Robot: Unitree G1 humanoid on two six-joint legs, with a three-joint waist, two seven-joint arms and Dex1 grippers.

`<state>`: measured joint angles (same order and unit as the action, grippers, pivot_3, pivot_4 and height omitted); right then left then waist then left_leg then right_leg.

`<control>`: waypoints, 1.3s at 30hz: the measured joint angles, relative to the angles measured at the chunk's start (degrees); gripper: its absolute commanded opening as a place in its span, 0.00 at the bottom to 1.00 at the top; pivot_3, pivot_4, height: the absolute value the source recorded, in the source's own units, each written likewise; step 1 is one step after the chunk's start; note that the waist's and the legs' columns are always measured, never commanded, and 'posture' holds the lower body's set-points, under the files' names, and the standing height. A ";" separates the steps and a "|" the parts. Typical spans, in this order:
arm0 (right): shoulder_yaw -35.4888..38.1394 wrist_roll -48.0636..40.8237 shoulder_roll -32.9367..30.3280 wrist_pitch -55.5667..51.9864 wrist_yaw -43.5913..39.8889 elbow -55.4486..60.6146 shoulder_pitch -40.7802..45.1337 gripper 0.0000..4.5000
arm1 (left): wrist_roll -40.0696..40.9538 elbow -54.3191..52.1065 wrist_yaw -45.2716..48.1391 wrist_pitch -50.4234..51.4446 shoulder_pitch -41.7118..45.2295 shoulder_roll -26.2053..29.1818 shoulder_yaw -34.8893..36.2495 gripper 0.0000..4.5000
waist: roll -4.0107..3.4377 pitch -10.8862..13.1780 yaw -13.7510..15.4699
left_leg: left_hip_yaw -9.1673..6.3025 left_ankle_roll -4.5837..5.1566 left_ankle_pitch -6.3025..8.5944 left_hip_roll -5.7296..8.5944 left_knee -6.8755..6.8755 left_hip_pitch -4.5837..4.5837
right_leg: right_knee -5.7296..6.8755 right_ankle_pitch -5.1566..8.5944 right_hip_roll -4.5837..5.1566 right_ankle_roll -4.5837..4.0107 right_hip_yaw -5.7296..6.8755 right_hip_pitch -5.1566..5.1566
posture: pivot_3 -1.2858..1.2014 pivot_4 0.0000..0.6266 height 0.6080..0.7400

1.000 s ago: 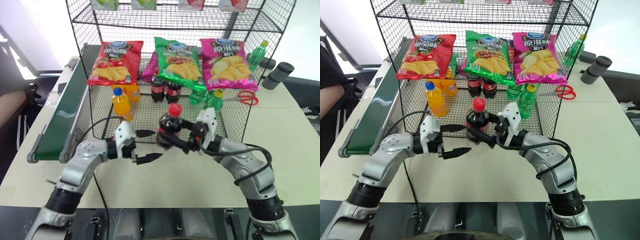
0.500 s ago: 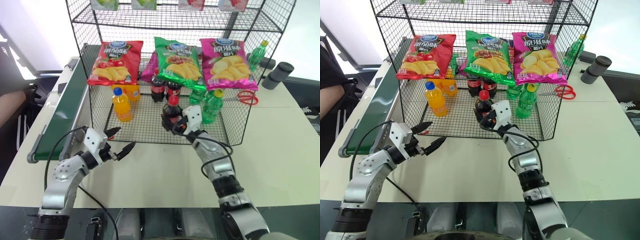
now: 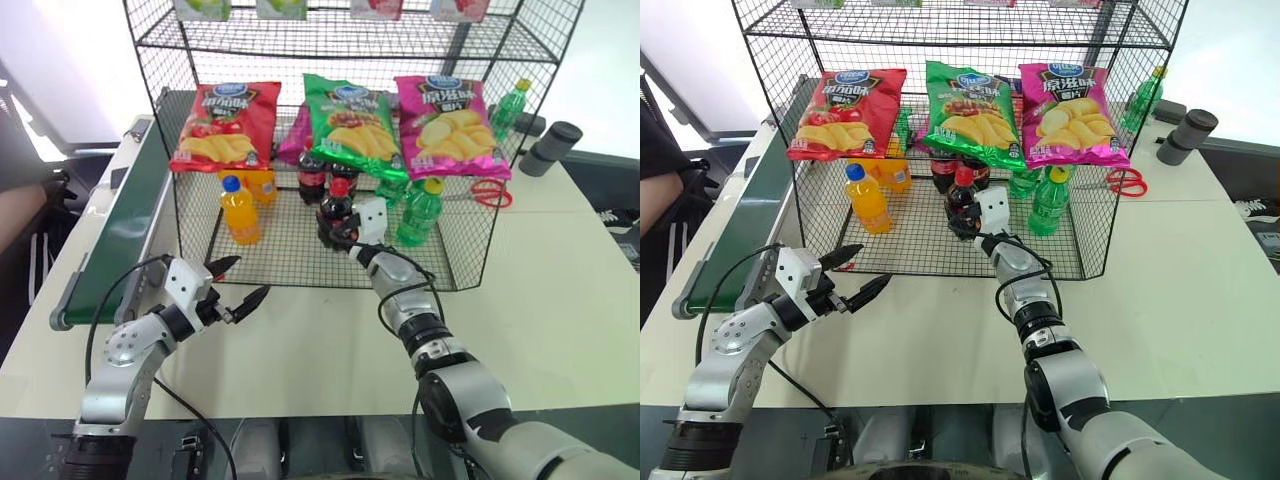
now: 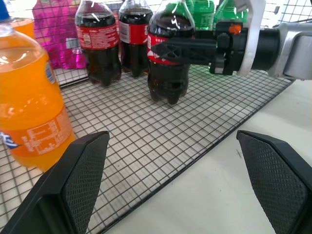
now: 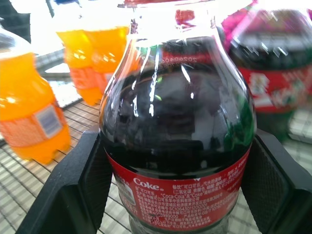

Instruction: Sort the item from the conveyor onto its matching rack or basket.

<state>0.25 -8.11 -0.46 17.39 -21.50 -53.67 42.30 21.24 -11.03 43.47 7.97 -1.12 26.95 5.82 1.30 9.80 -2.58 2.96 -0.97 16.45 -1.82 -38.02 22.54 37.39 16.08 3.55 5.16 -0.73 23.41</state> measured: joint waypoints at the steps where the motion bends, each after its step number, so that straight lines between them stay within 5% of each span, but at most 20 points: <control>1: 0.30 -0.02 0.12 0.56 -0.44 -0.68 0.26 0.79 | -0.01 0.00 0.05 0.00 0.02 0.00 -0.11 1.00 | -0.01 0.00 -0.06 | 0.00 0.00 0.00 0.00 0.01 0.00 | 0.01 0.00 0.00 0.00 0.00 0.01 | 0.52 0.24 1.00; 3: 0.74 -0.05 0.23 0.68 -1.13 -1.44 0.91 0.99 | -0.02 0.00 0.08 0.00 0.41 -0.01 -0.51 1.00 | -0.02 0.01 -0.17 | 0.00 -0.01 -0.01 -0.01 0.01 -0.02 | 0.04 0.00 0.00 0.00 0.00 0.02 | 0.52 0.24 1.00; 15: -1.09 1.23 -2.94 2.57 -7.10 7.86 -4.65 0.99 | -0.70 0.03 -1.17 1.25 2.07 -0.01 -0.86 1.00 | -0.04 -0.01 0.06 | -0.02 -0.03 -0.01 0.01 0.02 -0.04 | 0.04 0.00 0.07 0.00 0.00 -0.01 | 0.52 0.24 1.00; 24: -1.21 -1.42 -16.00 -9.30 -14.46 35.78 -22.31 0.99 | -0.66 0.19 -1.49 3.81 2.82 2.22 -0.35 1.00 | -0.11 -0.01 0.07 | -0.05 -0.03 -0.01 -0.01 0.09 -0.06 | 0.01 0.01 0.09 -0.02 -0.02 0.00 | 0.52 0.24 1.00; 29: 3.90 -9.76 -28.58 -19.46 -22.08 54.86 -35.11 0.99 | -0.68 2.17 -0.89 4.35 3.24 5.52 1.19 1.00 | -0.15 0.00 0.62 | -0.07 -0.02 0.00 0.00 0.11 -0.05 | -0.17 0.02 0.10 -0.03 -0.01 -0.07 | 0.52 0.24 1.00; 39: 17.49 -20.26 -40.95 -31.72 -27.89 66.81 -47.33 0.99 | 0.22 5.81 3.27 4.40 1.92 10.04 4.38 1.00 | -0.16 -0.01 0.70 | -0.07 -0.02 0.00 -0.02 0.12 -0.10 | -0.24 0.12 0.11 -0.23 -0.02 -0.13 | 0.52 0.24 1.00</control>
<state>17.73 -28.37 -41.41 -14.33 -49.39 13.14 -5.03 21.47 -5.22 46.74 12.37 0.79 36.99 10.20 1.14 9.79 -1.88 2.88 -0.99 16.45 -1.84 -37.91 22.45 37.16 16.20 3.66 4.93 -0.75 23.28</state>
